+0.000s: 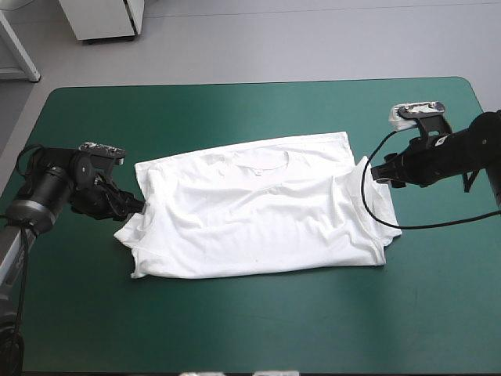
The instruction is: Fold the cloth
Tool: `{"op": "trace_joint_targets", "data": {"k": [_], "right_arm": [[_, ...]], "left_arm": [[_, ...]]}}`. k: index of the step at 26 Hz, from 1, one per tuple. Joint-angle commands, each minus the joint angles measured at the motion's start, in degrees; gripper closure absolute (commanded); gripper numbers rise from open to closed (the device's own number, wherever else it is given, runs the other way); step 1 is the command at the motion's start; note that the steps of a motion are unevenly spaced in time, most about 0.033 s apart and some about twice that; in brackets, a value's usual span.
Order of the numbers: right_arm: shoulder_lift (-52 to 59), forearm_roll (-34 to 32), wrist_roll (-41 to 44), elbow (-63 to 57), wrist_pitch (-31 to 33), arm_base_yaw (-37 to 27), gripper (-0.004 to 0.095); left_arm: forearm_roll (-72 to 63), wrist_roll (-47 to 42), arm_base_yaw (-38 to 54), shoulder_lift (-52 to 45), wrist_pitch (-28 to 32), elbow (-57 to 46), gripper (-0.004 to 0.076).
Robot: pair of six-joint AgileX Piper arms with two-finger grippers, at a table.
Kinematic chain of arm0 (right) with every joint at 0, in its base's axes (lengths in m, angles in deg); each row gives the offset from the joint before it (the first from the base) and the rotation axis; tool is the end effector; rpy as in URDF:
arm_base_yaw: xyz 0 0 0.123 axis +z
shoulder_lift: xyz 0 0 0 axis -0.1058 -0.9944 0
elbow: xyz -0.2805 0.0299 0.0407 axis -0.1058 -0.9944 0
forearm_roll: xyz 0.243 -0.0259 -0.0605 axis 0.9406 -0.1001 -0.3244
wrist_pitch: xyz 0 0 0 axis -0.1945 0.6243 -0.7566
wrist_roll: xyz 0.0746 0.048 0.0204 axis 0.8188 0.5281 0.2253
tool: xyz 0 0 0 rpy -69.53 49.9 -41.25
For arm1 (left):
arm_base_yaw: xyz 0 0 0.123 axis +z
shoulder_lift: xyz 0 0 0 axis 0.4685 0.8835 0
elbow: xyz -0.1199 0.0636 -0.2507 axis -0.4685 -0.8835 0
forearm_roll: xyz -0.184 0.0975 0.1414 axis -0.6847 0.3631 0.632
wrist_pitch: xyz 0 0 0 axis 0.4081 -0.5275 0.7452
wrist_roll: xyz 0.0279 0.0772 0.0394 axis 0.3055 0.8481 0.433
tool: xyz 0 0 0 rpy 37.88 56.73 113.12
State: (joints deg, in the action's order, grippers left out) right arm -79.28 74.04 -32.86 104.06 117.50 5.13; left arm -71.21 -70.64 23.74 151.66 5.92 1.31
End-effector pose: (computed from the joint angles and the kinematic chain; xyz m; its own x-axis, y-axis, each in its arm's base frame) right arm 0.2776 0.0255 0.3805 -0.8198 -0.1811 -0.5432 -0.3237 0.9291 0.1787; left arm 0.2793 -0.0166 0.3018 -0.9283 0.2141 -0.3041 0.1968 0.9766 0.0868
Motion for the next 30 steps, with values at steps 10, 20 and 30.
{"op": "trace_joint_targets", "data": {"k": [10,20,30], "right_arm": [[2.03,0.92,-0.83,1.85,-1.82,-0.35,0.0401],[2.03,0.92,-0.83,1.85,-2.80,-0.35,0.0401],[2.03,1.02,-0.83,1.85,-2.92,-0.35,0.0412]], "left_arm": [[1.19,-1.53,0.16,3.09,3.74,-3.31,0.0271],[1.50,-1.53,0.16,9.48,5.99,-3.31,0.0271],[-0.95,-1.53,0.16,12.15,5.47,-3.31,0.0684]]}}
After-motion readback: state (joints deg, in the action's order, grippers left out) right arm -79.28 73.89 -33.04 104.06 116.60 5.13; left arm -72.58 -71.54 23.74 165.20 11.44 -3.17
